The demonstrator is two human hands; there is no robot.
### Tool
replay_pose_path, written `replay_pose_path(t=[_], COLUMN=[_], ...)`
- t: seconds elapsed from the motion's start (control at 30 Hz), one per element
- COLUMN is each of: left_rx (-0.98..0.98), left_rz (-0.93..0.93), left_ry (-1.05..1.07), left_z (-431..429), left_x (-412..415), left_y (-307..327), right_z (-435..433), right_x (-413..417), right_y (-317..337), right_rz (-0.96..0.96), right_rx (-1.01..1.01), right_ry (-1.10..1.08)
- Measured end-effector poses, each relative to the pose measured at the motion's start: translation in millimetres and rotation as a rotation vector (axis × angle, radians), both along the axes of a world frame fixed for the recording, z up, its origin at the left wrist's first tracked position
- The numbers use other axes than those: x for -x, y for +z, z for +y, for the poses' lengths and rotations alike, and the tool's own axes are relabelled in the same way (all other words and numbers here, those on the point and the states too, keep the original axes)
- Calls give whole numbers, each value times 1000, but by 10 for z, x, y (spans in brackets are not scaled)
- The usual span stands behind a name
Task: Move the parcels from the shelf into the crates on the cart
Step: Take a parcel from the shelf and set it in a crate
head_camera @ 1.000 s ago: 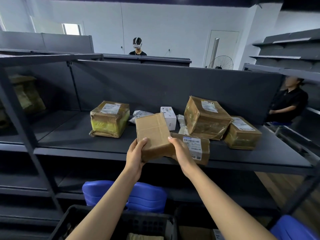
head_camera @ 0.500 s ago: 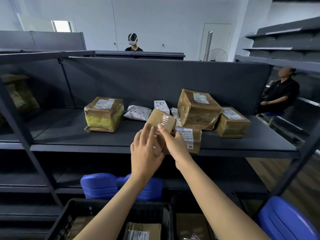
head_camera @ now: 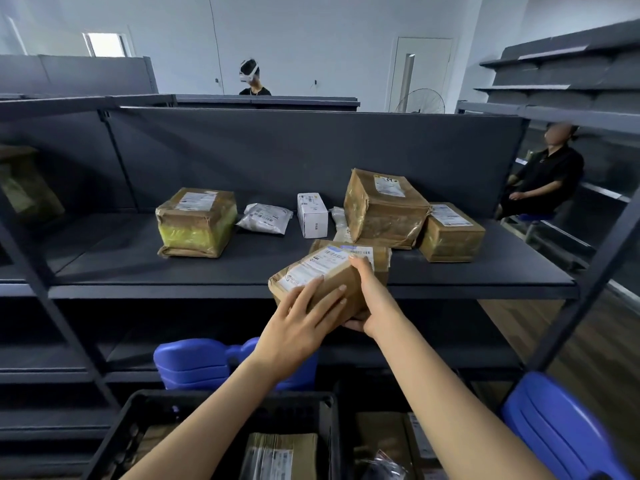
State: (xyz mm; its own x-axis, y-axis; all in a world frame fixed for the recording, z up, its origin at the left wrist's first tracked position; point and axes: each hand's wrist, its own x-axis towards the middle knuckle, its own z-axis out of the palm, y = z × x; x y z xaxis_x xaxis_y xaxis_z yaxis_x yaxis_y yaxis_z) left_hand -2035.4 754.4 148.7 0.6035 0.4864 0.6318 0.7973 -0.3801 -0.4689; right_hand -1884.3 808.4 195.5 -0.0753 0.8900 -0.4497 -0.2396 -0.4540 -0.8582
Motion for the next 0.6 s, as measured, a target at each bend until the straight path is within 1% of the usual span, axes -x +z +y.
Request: replay_pose_path(t=[0.03, 0.07, 0.17, 0.23, 0.3, 0.33, 0.37, 0.4, 0.43, 0.47, 0.5, 0.53, 0.6], left_rx=[57, 125, 262, 329, 455, 564, 714, 907, 1121, 1309, 1448, 1526, 1543], left_rz=[-42, -138, -616, -934, -1209, -1349, -1514, -1693, -1830, -1884, -1872, -1854, -1859], left_ry=[-37, -91, -205, -179, -58, 12, 46, 19, -28, -75, -116, -144, -178], left_z=[-10, -20, -106, -132, -105, -80, -58, -39, -39, -61, -87, -107, -141], left_x=[21, 45, 102, 165, 254, 312, 372, 427, 472, 504, 528, 538, 513], left_y=[4, -2, 0, 37, 118, 155, 199, 238, 256, 264, 250, 219, 165], right_z=[-6, -8, -3, 4, 17, 22, 24, 27, 29, 32, 37, 43, 50], right_x=[-12, -27, -91, -149, -210, -236, -259, -282, -304, -321, -336, -343, -346], right_y=[-35, -72, -134, -139, -142, -142, -139, -137, -138, -142, -148, -155, -161], right_rz=[7, 10, -14, -33, -24, -5, 18, 37, 51, 57, 57, 51, 34], right_rx=[-8, -28, -114, -147, -172, -190, -211, -231, -246, -259, -273, -285, -297], right_ry=[-1, 0, 30, 87, 152, 186, 225, 270, 319, 366, 408, 439, 449])
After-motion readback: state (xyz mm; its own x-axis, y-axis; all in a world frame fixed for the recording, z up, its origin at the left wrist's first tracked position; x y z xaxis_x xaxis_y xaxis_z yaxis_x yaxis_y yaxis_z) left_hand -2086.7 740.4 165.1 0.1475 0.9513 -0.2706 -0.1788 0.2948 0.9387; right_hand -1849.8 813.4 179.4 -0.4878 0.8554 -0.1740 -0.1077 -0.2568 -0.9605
